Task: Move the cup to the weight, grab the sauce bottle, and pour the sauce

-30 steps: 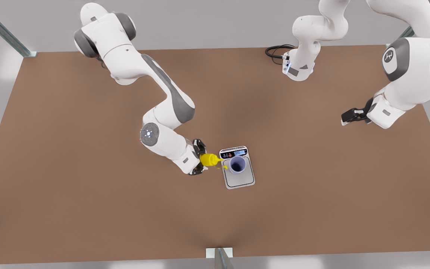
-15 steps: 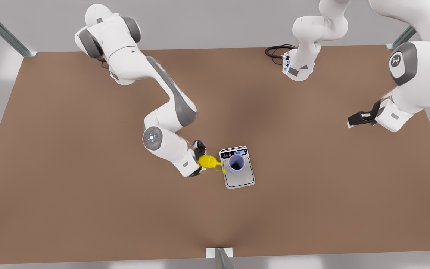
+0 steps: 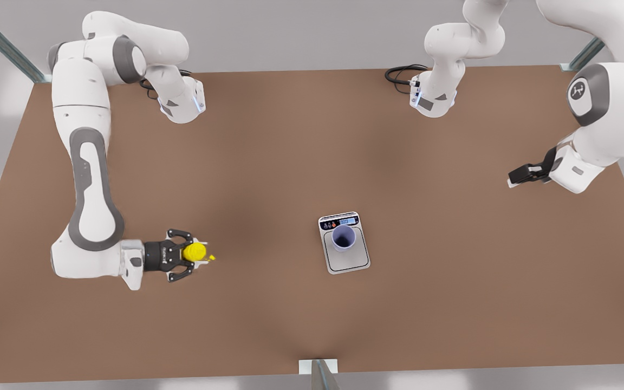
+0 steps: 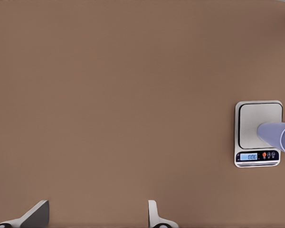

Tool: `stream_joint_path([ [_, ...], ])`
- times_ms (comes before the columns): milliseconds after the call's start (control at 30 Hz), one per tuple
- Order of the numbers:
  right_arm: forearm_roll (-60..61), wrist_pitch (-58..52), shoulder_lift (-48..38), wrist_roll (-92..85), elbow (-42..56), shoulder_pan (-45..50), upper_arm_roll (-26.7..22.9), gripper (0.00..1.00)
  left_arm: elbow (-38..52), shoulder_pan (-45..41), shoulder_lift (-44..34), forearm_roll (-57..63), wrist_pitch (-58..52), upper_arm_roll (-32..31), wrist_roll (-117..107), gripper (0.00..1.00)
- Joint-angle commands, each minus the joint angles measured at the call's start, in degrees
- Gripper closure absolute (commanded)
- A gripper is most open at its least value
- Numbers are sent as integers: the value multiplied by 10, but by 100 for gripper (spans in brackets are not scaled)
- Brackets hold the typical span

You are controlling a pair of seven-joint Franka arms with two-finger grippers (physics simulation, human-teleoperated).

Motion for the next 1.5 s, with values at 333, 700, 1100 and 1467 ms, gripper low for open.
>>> stream_joint_path([
  [333, 241, -73, 106, -292, -56, -41, 0, 51, -1, -1, 0, 1, -1, 0, -2, 0],
  [700, 246, -77, 122, -254, -78, -45, -1, 51, 2, -4, 31, 25, -4, 0, -3, 0],
  [1100, 247, -58, 159, -282, -71, -44, -4, 50, 3, -5, 60, 37, -1, 0, -4, 0],
  [1467, 248, -51, 164, -284, -71, -42, -5, 0, 13, -14, 55, 38, -10, 1, -7, 0],
])
